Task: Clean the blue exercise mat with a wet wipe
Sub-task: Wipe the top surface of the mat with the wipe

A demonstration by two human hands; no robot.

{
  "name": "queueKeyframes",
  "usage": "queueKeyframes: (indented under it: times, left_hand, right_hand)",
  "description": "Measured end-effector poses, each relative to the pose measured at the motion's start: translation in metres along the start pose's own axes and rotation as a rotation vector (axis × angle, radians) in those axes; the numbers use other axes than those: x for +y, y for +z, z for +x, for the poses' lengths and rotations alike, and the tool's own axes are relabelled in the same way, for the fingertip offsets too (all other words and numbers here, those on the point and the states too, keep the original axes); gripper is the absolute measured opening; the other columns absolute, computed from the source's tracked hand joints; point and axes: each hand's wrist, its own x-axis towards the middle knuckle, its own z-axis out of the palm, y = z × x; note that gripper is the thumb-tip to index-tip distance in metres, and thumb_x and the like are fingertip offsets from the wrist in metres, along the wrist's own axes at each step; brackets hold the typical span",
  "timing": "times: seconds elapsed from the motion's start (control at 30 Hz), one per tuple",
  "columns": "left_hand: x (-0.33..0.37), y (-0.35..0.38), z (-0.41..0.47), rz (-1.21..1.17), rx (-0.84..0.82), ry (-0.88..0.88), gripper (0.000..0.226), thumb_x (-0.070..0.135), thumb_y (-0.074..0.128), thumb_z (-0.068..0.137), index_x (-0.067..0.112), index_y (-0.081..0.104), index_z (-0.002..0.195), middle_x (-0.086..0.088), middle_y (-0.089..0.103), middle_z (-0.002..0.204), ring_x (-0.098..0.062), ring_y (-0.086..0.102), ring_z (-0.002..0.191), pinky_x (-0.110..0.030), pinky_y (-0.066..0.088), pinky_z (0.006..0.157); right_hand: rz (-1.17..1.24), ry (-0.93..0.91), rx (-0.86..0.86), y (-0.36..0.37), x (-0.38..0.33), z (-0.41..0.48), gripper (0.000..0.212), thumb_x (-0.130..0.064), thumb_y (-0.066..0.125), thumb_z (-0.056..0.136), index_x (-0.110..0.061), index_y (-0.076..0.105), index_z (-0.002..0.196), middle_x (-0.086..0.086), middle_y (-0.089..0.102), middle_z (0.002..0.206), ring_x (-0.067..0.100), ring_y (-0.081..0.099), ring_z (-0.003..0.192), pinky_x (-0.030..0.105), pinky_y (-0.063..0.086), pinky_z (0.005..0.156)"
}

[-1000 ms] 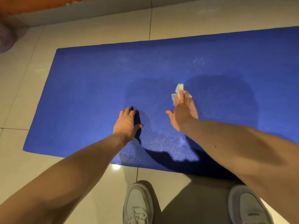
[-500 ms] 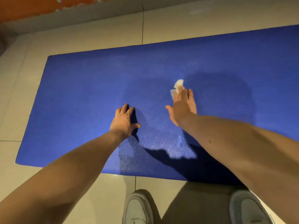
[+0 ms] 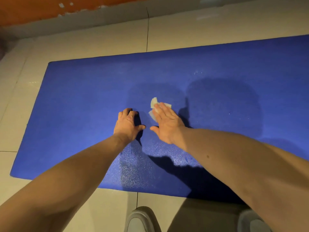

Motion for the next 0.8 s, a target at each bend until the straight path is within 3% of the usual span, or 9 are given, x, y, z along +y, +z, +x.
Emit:
queueKeyframes:
  times: [0.07, 0.17, 0.23, 0.3, 0.37, 0.47, 0.53, 0.67, 0.8]
  left_hand:
    - [0.006, -0.001, 0.006, -0.017, 0.012, -0.003, 0.073, 0.041, 0.079, 0.082, 0.013, 0.05, 0.142, -0.006, 0.037, 0.151, -0.028, 0.028, 0.137, -0.04, 0.031, 0.116]
    - [0.011, -0.003, 0.013, -0.019, -0.01, -0.002, 0.075, 0.039, 0.078, 0.084, 0.015, 0.045, 0.147, -0.006, 0.03, 0.157, -0.029, 0.024, 0.141, -0.042, 0.029, 0.118]
    - [0.011, -0.002, 0.018, -0.002, -0.04, -0.007, 0.08, 0.039, 0.076, 0.086, 0.018, 0.037, 0.152, -0.005, 0.022, 0.162, -0.028, 0.017, 0.146, -0.043, 0.026, 0.12]
    - [0.01, 0.0, 0.021, 0.016, -0.065, -0.026, 0.085, 0.04, 0.075, 0.087, 0.019, 0.03, 0.156, -0.005, 0.016, 0.165, -0.028, 0.012, 0.148, -0.043, 0.024, 0.121]
    - [0.01, 0.001, 0.024, 0.045, -0.075, -0.031, 0.086, 0.041, 0.074, 0.087, 0.019, 0.029, 0.157, -0.006, 0.015, 0.165, -0.029, 0.011, 0.148, -0.042, 0.024, 0.121]
    - [0.011, -0.001, 0.025, 0.071, -0.058, -0.019, 0.087, 0.044, 0.076, 0.085, 0.019, 0.032, 0.155, -0.008, 0.019, 0.163, -0.031, 0.014, 0.146, -0.044, 0.026, 0.119]
    - [0.012, -0.002, 0.026, 0.05, -0.049, -0.03, 0.087, 0.043, 0.078, 0.083, 0.02, 0.035, 0.154, -0.007, 0.023, 0.161, -0.03, 0.016, 0.144, -0.045, 0.028, 0.119]
    - [0.015, -0.004, 0.033, 0.007, -0.013, -0.036, 0.081, 0.043, 0.077, 0.084, 0.019, 0.039, 0.152, -0.007, 0.028, 0.158, -0.031, 0.02, 0.142, -0.044, 0.028, 0.119]
    - [0.019, -0.007, 0.04, -0.017, -0.016, -0.058, 0.08, 0.042, 0.075, 0.087, 0.02, 0.036, 0.153, -0.006, 0.024, 0.161, -0.028, 0.016, 0.145, -0.044, 0.028, 0.119]
  right_hand:
    - [0.052, 0.187, 0.103, -0.007, 0.023, 0.008, 0.082, -0.057, 0.041, 0.101, -0.01, 0.011, 0.161, 0.012, 0.0, 0.169, 0.03, -0.002, 0.155, 0.044, 0.002, 0.126]
    - [0.034, 0.473, 0.034, -0.023, 0.038, 0.015, 0.087, -0.061, 0.027, 0.103, -0.004, -0.006, 0.159, 0.016, -0.014, 0.167, 0.034, -0.014, 0.154, 0.045, -0.006, 0.126]
    - [0.212, 0.538, 0.076, -0.024, 0.031, 0.022, 0.094, -0.061, 0.037, 0.101, -0.005, -0.012, 0.159, 0.01, -0.016, 0.167, 0.03, -0.016, 0.154, 0.038, -0.01, 0.125]
    - [0.221, 0.448, 0.086, -0.014, 0.014, 0.032, 0.092, -0.059, 0.04, 0.1, -0.009, -0.01, 0.16, 0.009, -0.018, 0.167, 0.03, -0.018, 0.153, 0.041, -0.008, 0.125]
    - [0.075, 0.204, 0.002, -0.01, -0.003, 0.037, 0.079, -0.054, 0.027, 0.104, -0.01, -0.005, 0.16, 0.014, -0.02, 0.166, 0.032, -0.024, 0.152, 0.049, -0.008, 0.124]
    - [-0.035, -0.041, -0.093, -0.013, 0.0, 0.041, 0.071, -0.051, 0.019, 0.107, -0.012, -0.005, 0.161, 0.009, -0.019, 0.167, 0.026, -0.023, 0.153, 0.045, -0.009, 0.125]
    - [-0.041, -0.053, -0.057, -0.012, 0.018, 0.042, 0.071, -0.051, 0.022, 0.107, -0.013, -0.002, 0.162, 0.006, -0.015, 0.168, 0.024, -0.018, 0.154, 0.042, -0.007, 0.125]
    - [0.135, 0.288, 0.121, -0.024, 0.062, 0.044, 0.078, -0.054, 0.039, 0.103, -0.014, 0.007, 0.161, 0.005, 0.0, 0.168, 0.024, -0.002, 0.154, 0.039, 0.003, 0.126]
    - [0.136, 0.561, 0.088, -0.033, 0.061, 0.055, 0.079, -0.054, 0.031, 0.104, -0.009, 0.002, 0.161, 0.013, -0.011, 0.168, 0.03, -0.013, 0.155, 0.044, -0.007, 0.126]
